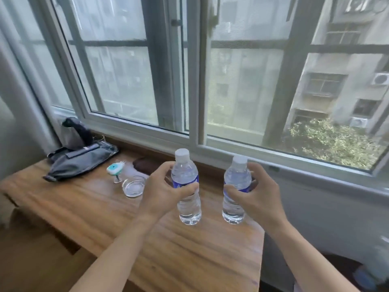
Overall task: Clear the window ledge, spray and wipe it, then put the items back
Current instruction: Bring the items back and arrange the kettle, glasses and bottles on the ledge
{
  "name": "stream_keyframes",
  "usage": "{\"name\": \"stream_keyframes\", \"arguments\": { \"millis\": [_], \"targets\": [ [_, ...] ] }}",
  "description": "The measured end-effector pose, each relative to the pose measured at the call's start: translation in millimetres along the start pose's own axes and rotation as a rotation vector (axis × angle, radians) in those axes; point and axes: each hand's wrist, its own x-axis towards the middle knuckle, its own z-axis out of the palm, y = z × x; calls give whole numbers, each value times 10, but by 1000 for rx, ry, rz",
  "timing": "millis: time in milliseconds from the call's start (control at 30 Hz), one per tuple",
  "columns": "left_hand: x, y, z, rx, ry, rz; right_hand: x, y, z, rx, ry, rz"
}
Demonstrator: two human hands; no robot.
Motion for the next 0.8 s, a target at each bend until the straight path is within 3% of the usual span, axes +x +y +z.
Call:
{"name": "stream_keyframes", "arguments": {
  "millis": [333, 800],
  "targets": [
    [4, -700, -1492, 67, 214, -113, 16, -530, 1638, 72, -187, -46],
    [453, -1334, -2324, 104, 344, -162, 491, -733, 2930, 164, -243, -71]
  ]
}}
